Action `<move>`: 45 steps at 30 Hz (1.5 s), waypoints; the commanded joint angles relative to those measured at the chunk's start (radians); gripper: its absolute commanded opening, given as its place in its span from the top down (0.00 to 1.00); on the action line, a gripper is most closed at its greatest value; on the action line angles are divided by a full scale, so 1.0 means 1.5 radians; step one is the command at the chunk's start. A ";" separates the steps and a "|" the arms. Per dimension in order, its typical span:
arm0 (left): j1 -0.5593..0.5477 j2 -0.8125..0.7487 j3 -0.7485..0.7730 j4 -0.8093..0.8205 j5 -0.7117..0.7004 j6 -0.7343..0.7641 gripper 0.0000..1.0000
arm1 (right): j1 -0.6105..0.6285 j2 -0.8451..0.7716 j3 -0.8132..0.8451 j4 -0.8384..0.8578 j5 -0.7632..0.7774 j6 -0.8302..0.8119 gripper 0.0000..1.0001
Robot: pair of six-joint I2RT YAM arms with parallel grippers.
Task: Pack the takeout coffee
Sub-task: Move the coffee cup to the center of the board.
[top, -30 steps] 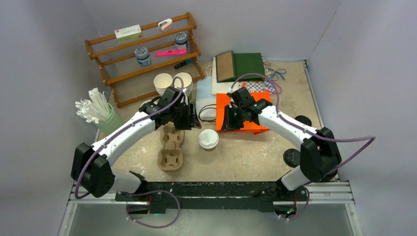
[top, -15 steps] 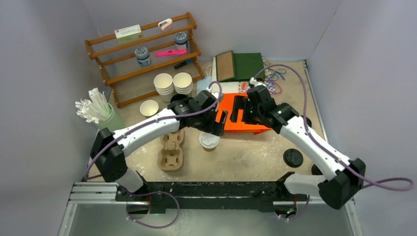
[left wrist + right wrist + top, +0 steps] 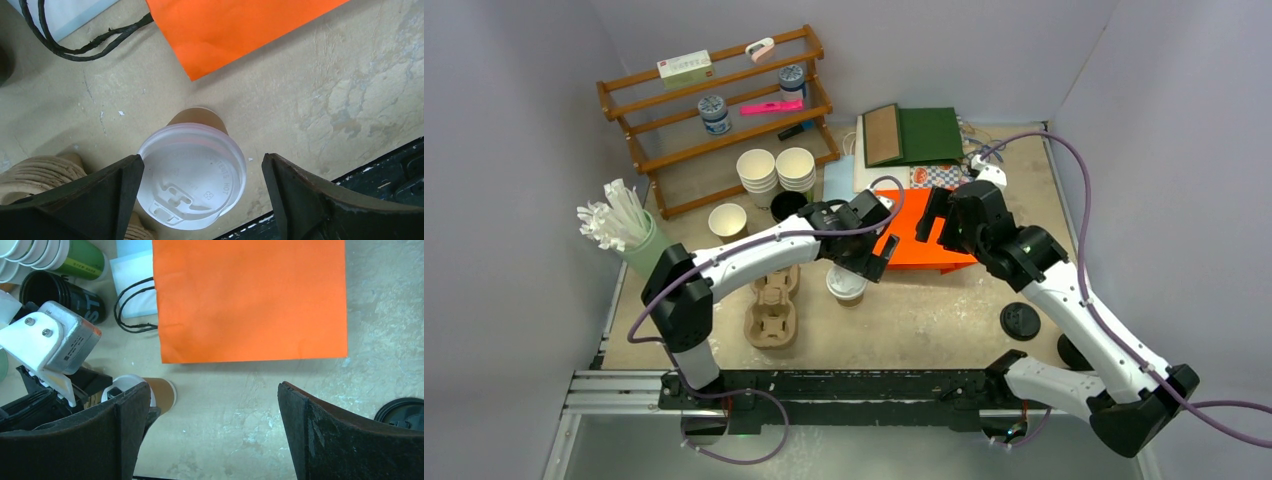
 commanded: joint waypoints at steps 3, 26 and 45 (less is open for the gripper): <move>-0.025 -0.005 0.031 -0.044 -0.050 0.005 0.04 | -0.001 -0.008 -0.011 -0.009 0.012 0.017 0.01; -0.030 0.009 0.011 -0.077 -0.108 -0.034 0.01 | -0.010 0.019 -0.039 -0.013 -0.036 0.019 0.01; 0.036 -0.022 -0.021 -0.066 -0.019 -0.051 0.22 | -0.034 0.051 -0.046 0.017 -0.111 0.001 0.02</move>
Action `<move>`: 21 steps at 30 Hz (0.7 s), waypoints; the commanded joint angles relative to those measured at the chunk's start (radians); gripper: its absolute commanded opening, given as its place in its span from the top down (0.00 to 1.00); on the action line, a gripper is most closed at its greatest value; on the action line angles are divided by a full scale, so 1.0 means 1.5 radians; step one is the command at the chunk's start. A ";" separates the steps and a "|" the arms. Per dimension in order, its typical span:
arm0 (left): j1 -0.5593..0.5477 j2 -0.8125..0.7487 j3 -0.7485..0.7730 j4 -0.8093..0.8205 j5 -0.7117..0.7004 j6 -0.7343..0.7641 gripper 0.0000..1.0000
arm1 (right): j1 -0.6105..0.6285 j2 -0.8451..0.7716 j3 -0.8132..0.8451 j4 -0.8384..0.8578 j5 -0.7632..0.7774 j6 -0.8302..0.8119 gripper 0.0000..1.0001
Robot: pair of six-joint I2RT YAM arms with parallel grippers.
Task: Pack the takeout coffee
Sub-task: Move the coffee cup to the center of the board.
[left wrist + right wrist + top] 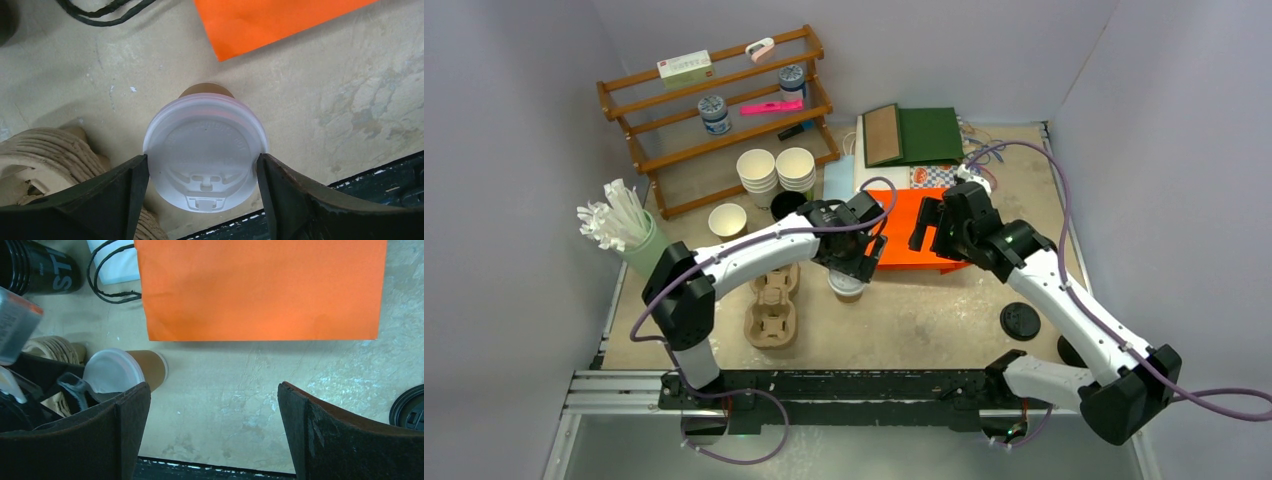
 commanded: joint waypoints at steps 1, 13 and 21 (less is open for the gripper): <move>0.040 -0.041 -0.029 -0.002 0.020 -0.005 0.23 | -0.005 0.009 -0.004 0.020 -0.029 -0.005 0.02; 0.135 -0.114 -0.080 -0.022 0.004 0.030 0.27 | -0.009 0.063 -0.010 0.051 -0.083 -0.013 0.02; 0.171 -0.103 -0.079 0.014 0.009 0.040 0.27 | -0.005 0.170 0.061 0.097 -0.072 -0.083 0.12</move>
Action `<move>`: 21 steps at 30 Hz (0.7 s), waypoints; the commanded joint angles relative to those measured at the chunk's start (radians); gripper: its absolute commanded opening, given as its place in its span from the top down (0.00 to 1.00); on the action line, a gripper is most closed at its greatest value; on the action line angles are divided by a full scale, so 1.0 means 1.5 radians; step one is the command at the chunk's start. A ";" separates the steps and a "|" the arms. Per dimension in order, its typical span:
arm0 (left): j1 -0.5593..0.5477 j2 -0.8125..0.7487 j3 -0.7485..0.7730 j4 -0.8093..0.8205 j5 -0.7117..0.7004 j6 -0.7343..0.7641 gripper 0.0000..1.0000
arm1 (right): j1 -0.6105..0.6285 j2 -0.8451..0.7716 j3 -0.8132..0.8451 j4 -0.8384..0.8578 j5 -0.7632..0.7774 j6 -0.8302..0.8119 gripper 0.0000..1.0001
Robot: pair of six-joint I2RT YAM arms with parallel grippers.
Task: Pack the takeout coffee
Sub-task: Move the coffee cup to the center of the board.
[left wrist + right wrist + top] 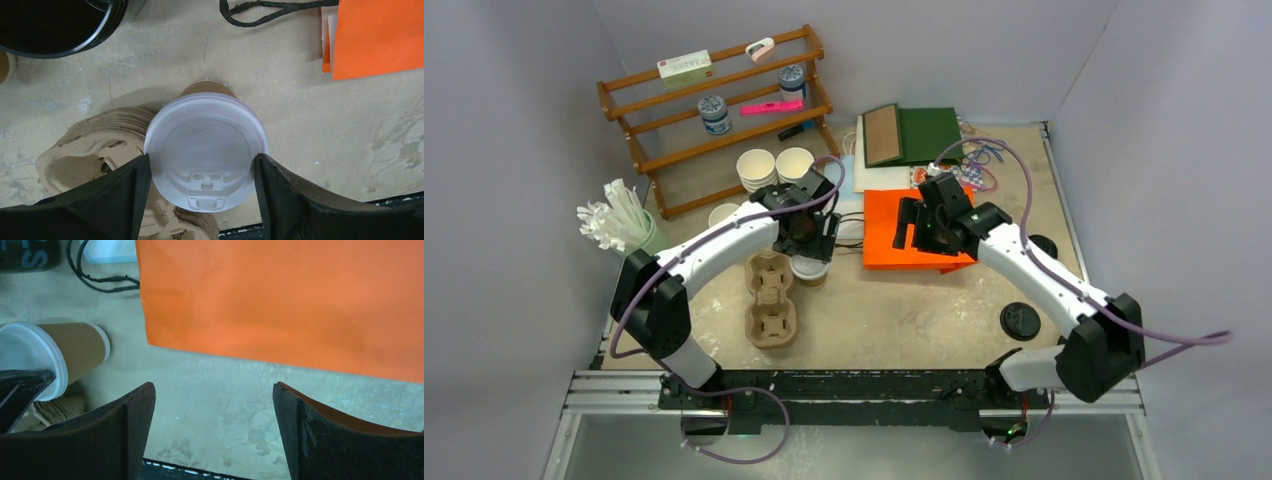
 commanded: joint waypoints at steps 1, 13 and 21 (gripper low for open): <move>0.020 -0.007 0.002 0.030 -0.004 0.018 0.27 | 0.002 0.053 0.063 0.050 0.004 -0.055 0.14; 0.079 0.022 0.026 0.017 -0.027 0.029 0.28 | 0.101 0.199 0.146 0.217 -0.072 -0.185 0.35; 0.123 0.020 0.035 -0.001 -0.052 0.034 0.27 | 0.127 0.295 0.175 0.294 -0.048 -0.168 0.44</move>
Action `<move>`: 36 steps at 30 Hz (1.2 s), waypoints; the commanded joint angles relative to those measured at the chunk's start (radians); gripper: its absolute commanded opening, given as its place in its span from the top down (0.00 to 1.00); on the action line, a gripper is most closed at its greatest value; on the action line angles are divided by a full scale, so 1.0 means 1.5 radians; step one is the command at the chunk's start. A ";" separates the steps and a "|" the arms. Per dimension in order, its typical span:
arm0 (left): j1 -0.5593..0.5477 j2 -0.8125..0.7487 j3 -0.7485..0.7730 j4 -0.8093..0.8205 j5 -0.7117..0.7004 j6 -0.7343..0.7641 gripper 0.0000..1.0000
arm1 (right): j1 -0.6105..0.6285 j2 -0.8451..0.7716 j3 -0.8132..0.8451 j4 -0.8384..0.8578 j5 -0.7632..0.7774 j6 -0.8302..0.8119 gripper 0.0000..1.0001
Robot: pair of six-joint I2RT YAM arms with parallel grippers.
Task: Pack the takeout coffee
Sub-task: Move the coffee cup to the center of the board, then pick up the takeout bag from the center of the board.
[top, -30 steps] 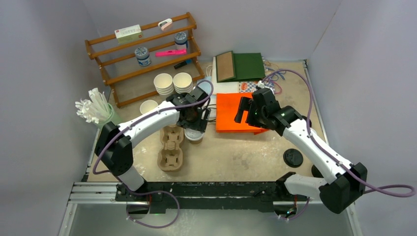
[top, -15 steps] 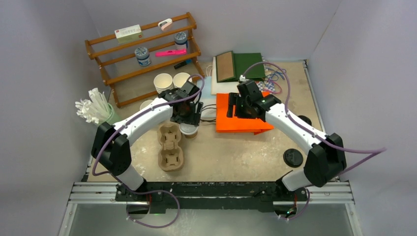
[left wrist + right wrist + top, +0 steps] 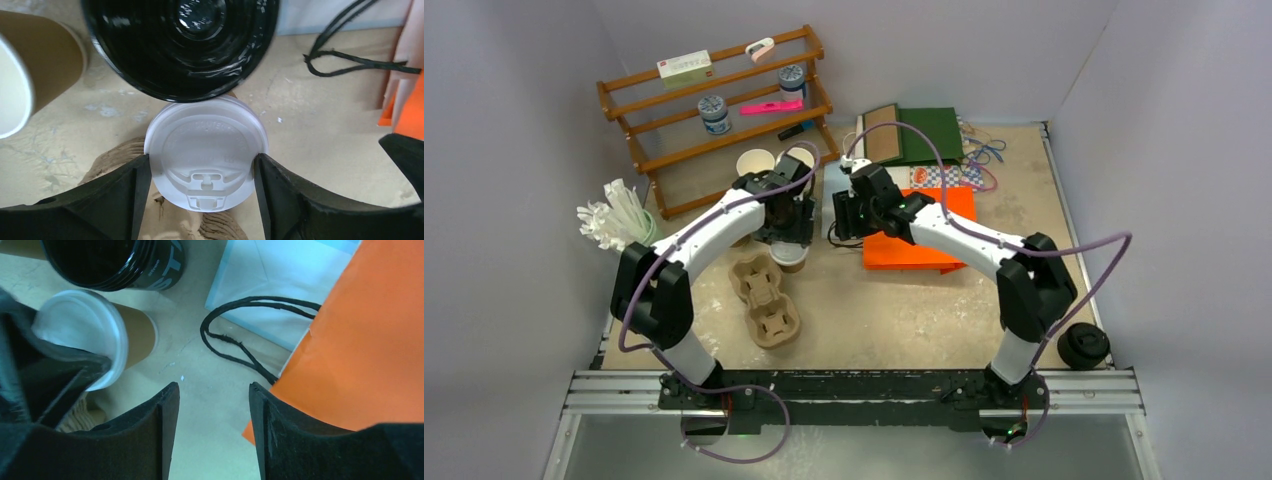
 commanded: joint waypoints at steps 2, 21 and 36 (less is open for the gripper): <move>0.027 -0.001 0.032 -0.014 -0.024 0.015 0.24 | 0.009 0.041 0.020 0.080 0.013 -0.008 0.45; 0.029 -0.070 0.131 -0.071 0.046 -0.021 0.08 | 0.024 0.152 0.002 0.155 -0.039 -0.207 0.45; 0.029 -0.135 0.118 -0.027 0.081 -0.008 0.12 | 0.024 -0.114 -0.008 0.031 -0.069 -0.091 0.92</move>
